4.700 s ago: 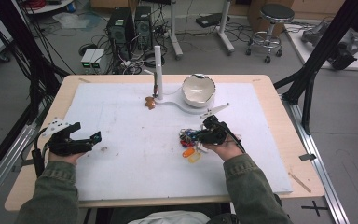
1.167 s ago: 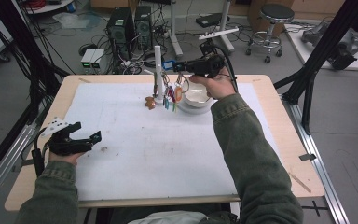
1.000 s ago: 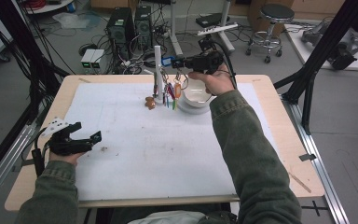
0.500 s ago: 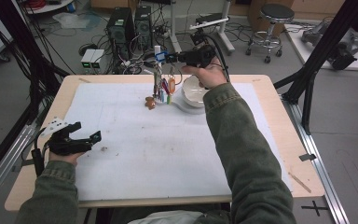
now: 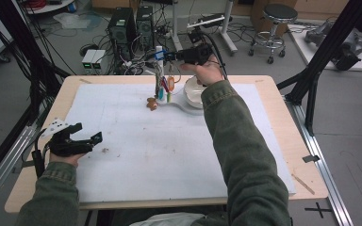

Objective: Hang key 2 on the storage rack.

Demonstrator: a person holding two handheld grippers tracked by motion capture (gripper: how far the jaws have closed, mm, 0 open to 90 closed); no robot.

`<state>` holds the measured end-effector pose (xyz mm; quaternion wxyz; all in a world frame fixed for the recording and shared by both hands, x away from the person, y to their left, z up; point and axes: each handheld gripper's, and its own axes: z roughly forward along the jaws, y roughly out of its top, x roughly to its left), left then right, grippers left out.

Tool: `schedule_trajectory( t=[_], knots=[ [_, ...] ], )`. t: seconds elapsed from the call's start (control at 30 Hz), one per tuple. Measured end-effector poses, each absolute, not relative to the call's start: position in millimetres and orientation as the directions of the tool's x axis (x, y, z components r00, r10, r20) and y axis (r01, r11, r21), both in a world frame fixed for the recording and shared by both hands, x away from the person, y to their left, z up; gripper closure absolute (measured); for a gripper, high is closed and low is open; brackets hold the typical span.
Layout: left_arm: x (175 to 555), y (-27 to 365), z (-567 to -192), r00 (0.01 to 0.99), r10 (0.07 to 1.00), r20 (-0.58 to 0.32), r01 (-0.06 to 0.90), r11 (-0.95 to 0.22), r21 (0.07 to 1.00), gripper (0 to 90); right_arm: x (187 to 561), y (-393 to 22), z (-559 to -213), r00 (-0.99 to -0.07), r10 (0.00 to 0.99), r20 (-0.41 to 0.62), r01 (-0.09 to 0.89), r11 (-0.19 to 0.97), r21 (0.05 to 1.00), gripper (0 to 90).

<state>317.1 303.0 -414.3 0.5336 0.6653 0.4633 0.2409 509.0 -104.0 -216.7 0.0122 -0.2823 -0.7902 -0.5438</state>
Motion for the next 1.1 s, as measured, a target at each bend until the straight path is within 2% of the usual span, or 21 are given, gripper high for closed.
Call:
schedule_trajectory(
  t=[0.67,1.1],
  knots=[
    [316.8,303.5,-414.2,0.456,0.872,-0.177,0.359,0.002,0.933,1.7,531.3,-91.5,-222.2,-0.835,0.434,0.338,0.469,0.242,0.849,87.2],
    [316.7,303.8,-414.2,0.460,0.871,-0.174,0.359,-0.002,0.934,1.6,543.2,-91.0,-234.4,-0.793,0.498,0.349,0.512,0.235,0.826,87.1]
  ],
)
